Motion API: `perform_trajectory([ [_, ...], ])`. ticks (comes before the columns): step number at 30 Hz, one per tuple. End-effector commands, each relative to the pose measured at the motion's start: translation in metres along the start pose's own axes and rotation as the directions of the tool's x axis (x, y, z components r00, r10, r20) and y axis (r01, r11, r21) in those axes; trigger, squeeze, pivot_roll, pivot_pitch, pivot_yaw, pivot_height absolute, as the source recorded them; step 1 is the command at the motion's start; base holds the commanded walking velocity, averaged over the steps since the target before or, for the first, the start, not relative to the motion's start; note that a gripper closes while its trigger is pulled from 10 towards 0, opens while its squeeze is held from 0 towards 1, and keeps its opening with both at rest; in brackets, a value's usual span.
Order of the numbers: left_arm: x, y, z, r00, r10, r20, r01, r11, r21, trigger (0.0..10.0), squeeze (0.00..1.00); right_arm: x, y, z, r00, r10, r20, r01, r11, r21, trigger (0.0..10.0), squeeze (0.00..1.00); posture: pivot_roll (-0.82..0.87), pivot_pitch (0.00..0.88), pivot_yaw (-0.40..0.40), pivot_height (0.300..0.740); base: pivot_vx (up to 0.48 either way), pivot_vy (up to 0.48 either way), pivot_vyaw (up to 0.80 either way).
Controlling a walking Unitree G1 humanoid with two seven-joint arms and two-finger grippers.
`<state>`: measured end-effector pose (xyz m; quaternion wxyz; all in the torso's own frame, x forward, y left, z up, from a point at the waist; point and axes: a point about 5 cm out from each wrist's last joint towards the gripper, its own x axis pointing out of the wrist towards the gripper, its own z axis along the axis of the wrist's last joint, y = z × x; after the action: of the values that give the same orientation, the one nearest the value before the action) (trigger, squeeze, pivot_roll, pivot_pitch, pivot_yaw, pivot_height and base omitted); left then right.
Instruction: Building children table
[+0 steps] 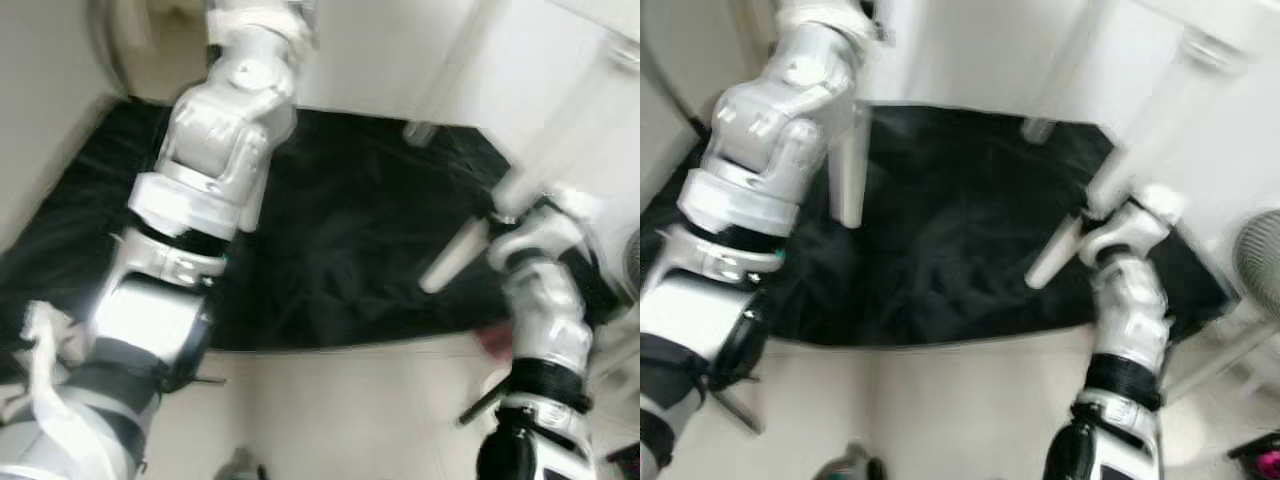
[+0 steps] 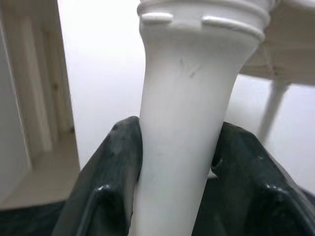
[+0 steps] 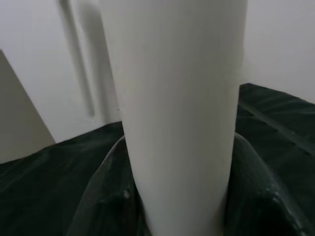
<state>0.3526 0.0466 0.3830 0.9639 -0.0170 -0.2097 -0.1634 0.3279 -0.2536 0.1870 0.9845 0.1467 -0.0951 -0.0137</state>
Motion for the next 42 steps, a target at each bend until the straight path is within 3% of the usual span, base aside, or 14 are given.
perform_trajectory([
  [1, -0.002, -0.011, -0.009, 0.993, -0.115, -0.020, 0.113, 0.991, -0.078, 10.0, 0.00, -0.002, 0.016, -0.035, 0.989, 0.058, -0.135, -0.037, 0.988, 0.149, 10.0, 0.00, 0.01, 0.000, 0.000, 0.740, 0.000, 0.000, 0.00],
  [8, -0.001, -0.011, -0.013, 0.992, -0.119, -0.030, 0.117, 0.991, -0.067, 10.0, 0.00, -0.003, 0.016, -0.037, 0.987, 0.074, -0.141, -0.053, 0.988, 0.145, 10.0, 0.00, 0.01, 0.000, 0.000, 0.740, 0.000, 0.000, 0.00],
  [9, 0.000, -0.011, -0.013, 0.992, -0.119, -0.037, 0.117, 0.991, -0.065, 10.0, 1.00, -0.002, 0.015, -0.037, 0.987, 0.084, -0.136, -0.062, 0.985, 0.161, 10.0, 0.00, 0.01, 0.000, 0.000, 0.740, 0.000, 0.000, 0.00],
  [10, 0.000, -0.011, -0.013, 0.992, -0.119, -0.037, 0.117, 0.991, -0.065, 10.0, 1.00, -0.002, 0.015, -0.037, 0.987, 0.084, -0.136, -0.062, 0.985, 0.161, 10.0, 0.00, 0.01, 0.000, 0.000, 0.740, 0.000, 0.000, 0.00],
  [11, 0.001, -0.011, -0.013, 0.992, -0.123, -0.042, 0.120, 0.991, -0.066, 10.0, 1.00, -0.002, 0.014, -0.037, 0.987, 0.089, -0.133, -0.066, 0.984, 0.168, 10.0, 0.20, 0.01, 0.000, 0.000, 0.740, 0.000, 0.000, 0.00],
  [12, 0.002, -0.011, -0.014, 0.991, -0.125, -0.047, 0.122, 0.991, -0.062, 10.0, 1.00, -0.001, 0.012, -0.037, 0.988, 0.091, -0.127, -0.068, 0.982, 0.177, 10.0, 1.00, 0.01, 0.000, 0.000, 0.740, 0.000, 0.000, 0.00],
  [20, 0.002, -0.009, -0.023, 0.985, -0.159, -0.071, 0.156, 0.986, -0.052, 10.0, 1.00, 0.006, 0.001, -0.027, 0.996, 0.016, -0.087, 0.000, 0.985, 0.173, 10.0, 1.00, 0.01, 0.000, 0.000, 0.740, 0.000, 0.000, 0.00],
  [21, 0.001, -0.008, -0.026, 0.984, -0.158, -0.082, 0.155, 0.987, -0.040, 10.0, 1.00, 0.007, -0.001, -0.025, 0.997, 0.002, -0.080, 0.011, 0.986, 0.165, 10.0, 1.00, 0.02, 0.210, 0.000, 0.740, 0.000, 0.000, 0.00],
  [42, 0.001, -0.008, -0.026, 0.984, -0.158, -0.082, 0.155, 0.987, -0.040, 10.0, 1.00, 0.007, -0.001, -0.025, 0.997, 0.002, -0.080, 0.011, 0.986, 0.165, 10.0, 1.00, 0.02, 0.210, 0.000, 0.740, 0.000, 0.000, 0.00],
])
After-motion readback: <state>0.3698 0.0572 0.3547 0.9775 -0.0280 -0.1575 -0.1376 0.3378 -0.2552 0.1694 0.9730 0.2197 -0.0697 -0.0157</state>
